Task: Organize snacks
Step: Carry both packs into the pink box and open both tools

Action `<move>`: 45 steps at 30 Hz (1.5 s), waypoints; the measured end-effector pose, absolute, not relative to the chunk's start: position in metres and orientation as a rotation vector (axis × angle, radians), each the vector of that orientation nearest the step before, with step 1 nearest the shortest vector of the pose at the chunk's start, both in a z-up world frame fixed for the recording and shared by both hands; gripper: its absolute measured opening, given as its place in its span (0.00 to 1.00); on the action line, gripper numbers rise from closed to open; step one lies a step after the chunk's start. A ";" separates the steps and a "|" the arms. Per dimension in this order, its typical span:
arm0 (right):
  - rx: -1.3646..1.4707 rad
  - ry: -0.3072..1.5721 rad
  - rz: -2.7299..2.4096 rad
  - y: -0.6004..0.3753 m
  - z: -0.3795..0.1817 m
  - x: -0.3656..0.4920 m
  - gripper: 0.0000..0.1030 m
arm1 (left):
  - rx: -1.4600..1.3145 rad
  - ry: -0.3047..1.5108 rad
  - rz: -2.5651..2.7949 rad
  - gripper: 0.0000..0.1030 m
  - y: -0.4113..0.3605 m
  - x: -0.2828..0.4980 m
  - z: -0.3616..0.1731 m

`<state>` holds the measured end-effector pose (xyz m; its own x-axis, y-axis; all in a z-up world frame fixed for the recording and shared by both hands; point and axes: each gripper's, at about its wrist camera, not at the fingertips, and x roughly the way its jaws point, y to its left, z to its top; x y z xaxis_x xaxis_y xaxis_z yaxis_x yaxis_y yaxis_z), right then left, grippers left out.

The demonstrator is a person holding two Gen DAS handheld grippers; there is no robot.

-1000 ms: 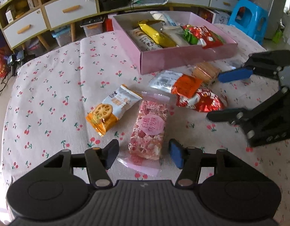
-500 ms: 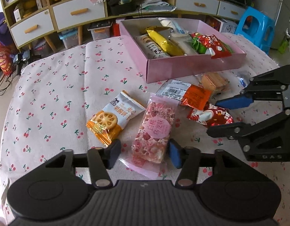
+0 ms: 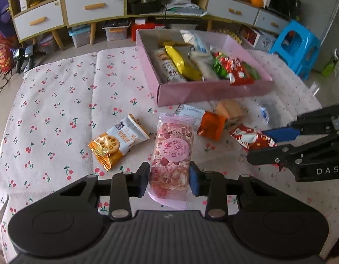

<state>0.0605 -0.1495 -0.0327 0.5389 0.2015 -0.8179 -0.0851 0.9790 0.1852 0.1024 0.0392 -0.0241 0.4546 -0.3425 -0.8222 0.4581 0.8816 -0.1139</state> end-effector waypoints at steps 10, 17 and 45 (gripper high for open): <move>0.202 0.939 0.124 -0.165 -0.015 0.057 0.35 | 0.062 0.946 -0.486 0.32 0.037 0.104 -0.009; 0.262 0.910 0.050 -0.190 -0.008 0.059 0.35 | 0.012 0.936 -0.480 0.32 0.028 0.111 -0.003; 0.499 0.687 -0.218 -0.279 -0.008 0.069 0.36 | -0.229 0.833 -0.423 0.32 -0.023 0.150 -0.012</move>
